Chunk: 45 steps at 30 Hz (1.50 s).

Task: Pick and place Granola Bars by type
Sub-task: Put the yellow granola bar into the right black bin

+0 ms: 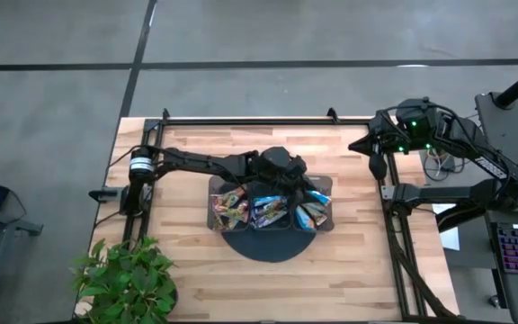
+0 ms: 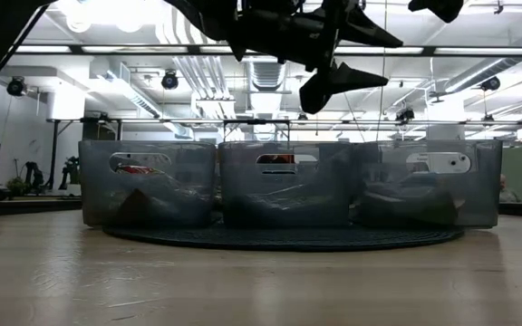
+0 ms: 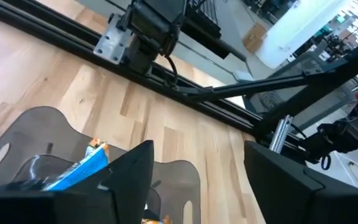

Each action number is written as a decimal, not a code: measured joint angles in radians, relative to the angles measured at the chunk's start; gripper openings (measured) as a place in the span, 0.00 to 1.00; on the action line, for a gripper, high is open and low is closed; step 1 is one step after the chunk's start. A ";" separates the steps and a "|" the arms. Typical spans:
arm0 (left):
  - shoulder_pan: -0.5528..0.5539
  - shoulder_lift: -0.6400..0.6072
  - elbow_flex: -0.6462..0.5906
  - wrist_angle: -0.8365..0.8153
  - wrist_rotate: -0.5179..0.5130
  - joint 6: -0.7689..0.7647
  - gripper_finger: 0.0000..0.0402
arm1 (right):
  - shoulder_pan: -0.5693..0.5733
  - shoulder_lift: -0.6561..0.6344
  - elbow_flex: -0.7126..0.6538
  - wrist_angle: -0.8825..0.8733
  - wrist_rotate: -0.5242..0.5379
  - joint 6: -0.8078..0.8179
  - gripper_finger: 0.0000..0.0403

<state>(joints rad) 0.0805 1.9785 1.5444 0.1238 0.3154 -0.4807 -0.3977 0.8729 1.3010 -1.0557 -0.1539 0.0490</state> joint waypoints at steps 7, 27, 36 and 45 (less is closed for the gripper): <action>0.007 -0.031 0.063 -0.001 0.069 -0.013 0.57 | -0.001 0.046 0.000 0.037 0.049 0.021 0.02; 0.064 -0.505 -0.065 -0.327 -0.209 0.347 0.00 | -0.157 0.258 0.014 0.248 -0.072 -0.077 0.02; 0.066 -0.802 -0.305 -0.308 -0.371 0.337 0.00 | -0.196 0.476 0.178 0.229 -0.179 -0.130 0.13; 0.066 -0.982 -0.438 -0.279 -0.426 0.273 0.00 | -0.219 0.793 0.522 -0.076 -0.238 -0.268 0.43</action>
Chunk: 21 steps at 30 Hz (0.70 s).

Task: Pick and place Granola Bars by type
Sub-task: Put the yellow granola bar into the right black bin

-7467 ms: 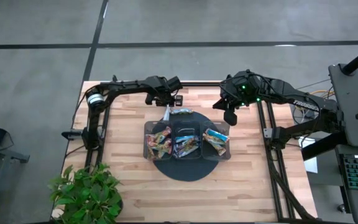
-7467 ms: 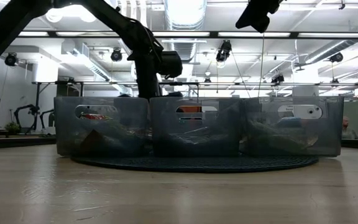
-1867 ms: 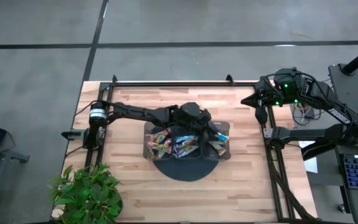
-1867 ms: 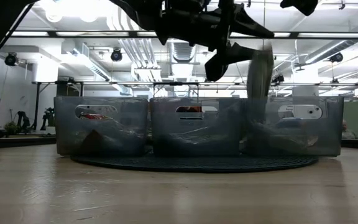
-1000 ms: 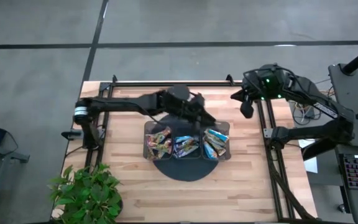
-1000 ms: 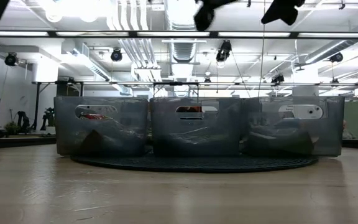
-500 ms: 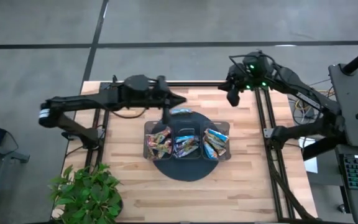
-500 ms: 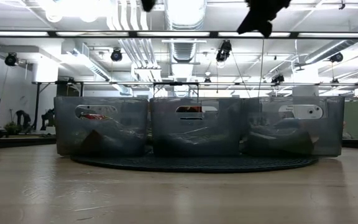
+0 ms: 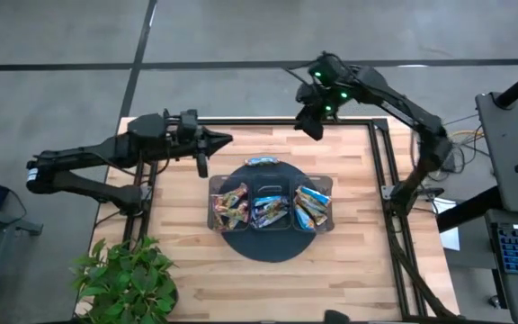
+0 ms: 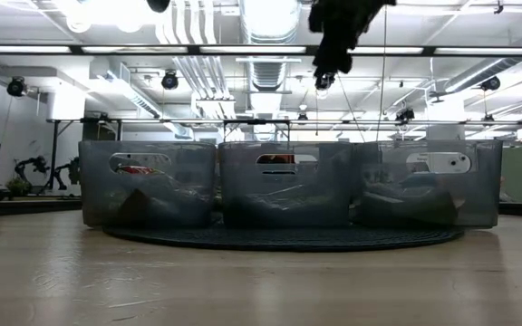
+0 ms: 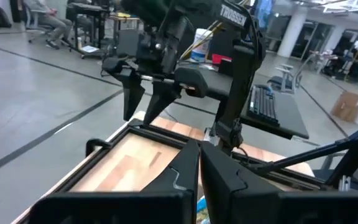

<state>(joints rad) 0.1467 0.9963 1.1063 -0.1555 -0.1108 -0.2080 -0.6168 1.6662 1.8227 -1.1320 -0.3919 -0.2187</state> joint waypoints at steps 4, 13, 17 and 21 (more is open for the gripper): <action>0.000 -0.020 -0.017 -0.007 -0.024 0.007 0.00 | 0.000 0.130 0.132 -0.089 -0.002 -0.086 0.54; 0.000 -0.021 -0.017 -0.060 -0.056 0.040 0.00 | 0.004 0.331 0.298 -0.092 -0.002 -0.249 0.62; 0.000 -0.021 -0.017 -0.077 -0.056 0.040 0.00 | 0.019 0.399 0.332 -0.092 -0.001 -0.279 0.60; 0.000 -0.021 -0.017 -0.090 -0.056 0.040 0.00 | 0.045 0.458 0.327 -0.092 0.000 -0.286 0.59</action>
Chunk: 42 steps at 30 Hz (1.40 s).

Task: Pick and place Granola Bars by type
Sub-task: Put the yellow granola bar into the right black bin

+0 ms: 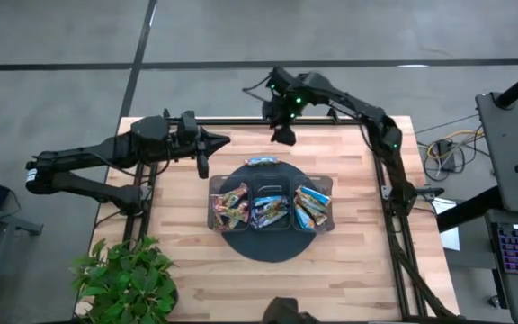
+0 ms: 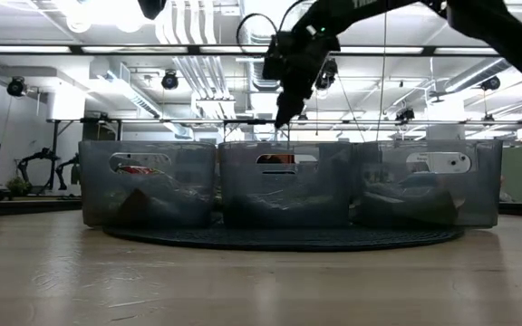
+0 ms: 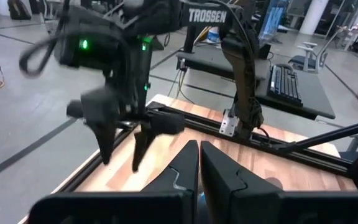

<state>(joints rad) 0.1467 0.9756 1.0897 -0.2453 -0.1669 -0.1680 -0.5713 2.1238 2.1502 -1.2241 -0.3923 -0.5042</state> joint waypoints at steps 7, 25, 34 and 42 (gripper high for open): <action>0.000 0.000 0.000 -0.006 0.000 0.000 0.00 | 0.049 0.082 -0.023 -0.002 0.095 -0.023 0.59; 0.001 0.000 0.000 -0.028 -0.011 0.000 0.00 | 0.103 0.138 -0.096 0.099 0.159 -0.032 0.58; 0.001 0.000 0.000 -0.028 -0.011 0.000 0.00 | 0.116 0.137 -0.209 0.209 0.159 -0.027 0.58; 0.001 0.000 0.000 -0.029 -0.011 0.000 0.00 | 0.116 0.137 -0.308 0.325 0.192 0.008 0.58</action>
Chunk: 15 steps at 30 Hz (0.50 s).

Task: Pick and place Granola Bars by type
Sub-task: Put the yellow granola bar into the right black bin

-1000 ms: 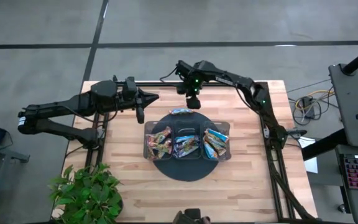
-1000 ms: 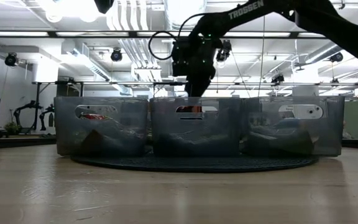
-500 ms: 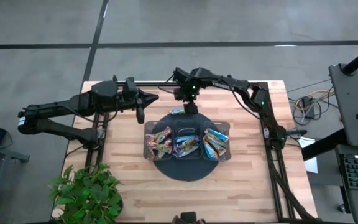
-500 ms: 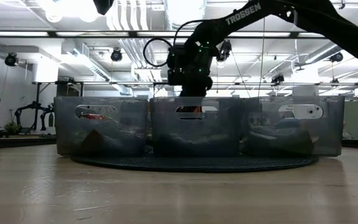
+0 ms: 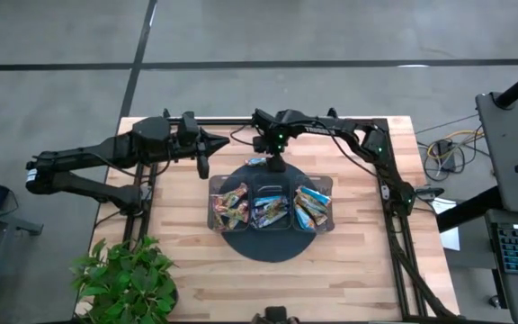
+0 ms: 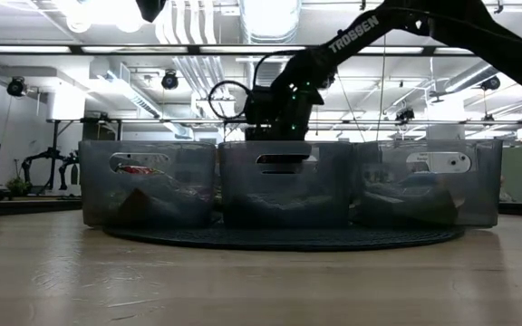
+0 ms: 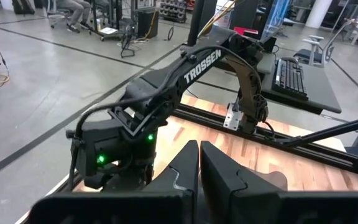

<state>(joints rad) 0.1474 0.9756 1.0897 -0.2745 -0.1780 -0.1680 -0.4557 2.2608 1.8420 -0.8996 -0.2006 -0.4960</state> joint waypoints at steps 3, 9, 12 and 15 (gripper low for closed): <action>0.000 0.000 0.000 -0.007 0.000 0.000 0.00 | 0.000 0.000 -0.031 0.036 0.025 0.023 0.58; 0.000 0.000 0.000 -0.006 0.000 0.000 0.00 | -0.001 0.000 -0.041 0.062 0.074 0.029 0.58; 0.000 0.000 0.000 -0.006 0.000 0.000 0.00 | 0.000 0.000 -0.040 0.064 0.075 0.030 0.58; 0.000 0.000 0.000 -0.006 0.000 -0.003 0.00 | 0.001 0.000 -0.043 0.066 0.074 0.032 0.57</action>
<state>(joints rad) 0.1474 0.9756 1.0897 -0.2809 -0.1783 -0.1706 -0.4549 2.2608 1.7988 -0.8340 -0.1268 -0.4637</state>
